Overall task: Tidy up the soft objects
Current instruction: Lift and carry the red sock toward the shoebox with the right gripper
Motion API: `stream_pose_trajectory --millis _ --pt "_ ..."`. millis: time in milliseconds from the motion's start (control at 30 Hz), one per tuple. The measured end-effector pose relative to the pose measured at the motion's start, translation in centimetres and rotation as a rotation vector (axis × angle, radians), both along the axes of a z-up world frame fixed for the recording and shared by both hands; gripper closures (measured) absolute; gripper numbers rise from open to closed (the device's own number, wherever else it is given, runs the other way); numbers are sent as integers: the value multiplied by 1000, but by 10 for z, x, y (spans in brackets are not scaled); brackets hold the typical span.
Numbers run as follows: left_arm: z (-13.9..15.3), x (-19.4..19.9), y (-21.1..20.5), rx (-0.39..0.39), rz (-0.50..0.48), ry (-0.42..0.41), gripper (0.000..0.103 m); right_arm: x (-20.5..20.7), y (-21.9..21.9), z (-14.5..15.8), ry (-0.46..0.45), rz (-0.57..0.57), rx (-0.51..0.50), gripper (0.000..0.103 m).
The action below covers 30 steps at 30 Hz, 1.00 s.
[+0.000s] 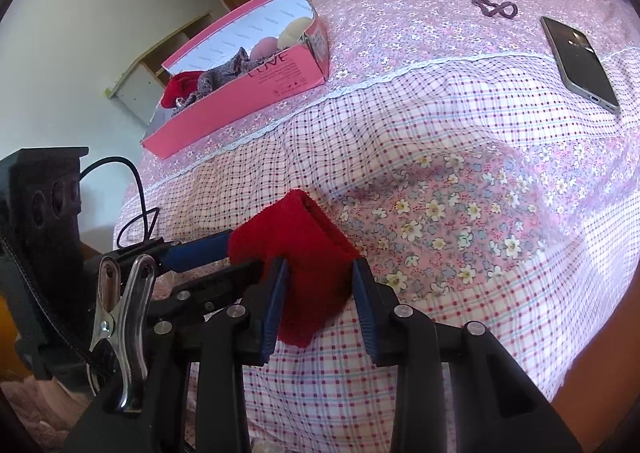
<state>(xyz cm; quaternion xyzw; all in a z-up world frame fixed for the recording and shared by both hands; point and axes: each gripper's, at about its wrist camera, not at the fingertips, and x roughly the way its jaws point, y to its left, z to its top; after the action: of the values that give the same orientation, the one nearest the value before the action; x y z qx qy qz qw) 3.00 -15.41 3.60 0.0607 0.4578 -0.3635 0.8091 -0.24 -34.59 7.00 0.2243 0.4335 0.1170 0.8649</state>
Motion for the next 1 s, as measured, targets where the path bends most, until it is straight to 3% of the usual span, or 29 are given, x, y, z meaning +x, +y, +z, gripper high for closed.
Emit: stream_pose_trajectory --millis 233,567,1000 --pt "3 -3 0 -1 4 -10 70 -1 8 4 -49 15 2 79" --pt "21 -4 20 -9 58 -69 72 12 20 22 -101 48 -3 82" --pt "66 19 63 -75 196 -162 72 42 48 71 -260 136 -47 82"
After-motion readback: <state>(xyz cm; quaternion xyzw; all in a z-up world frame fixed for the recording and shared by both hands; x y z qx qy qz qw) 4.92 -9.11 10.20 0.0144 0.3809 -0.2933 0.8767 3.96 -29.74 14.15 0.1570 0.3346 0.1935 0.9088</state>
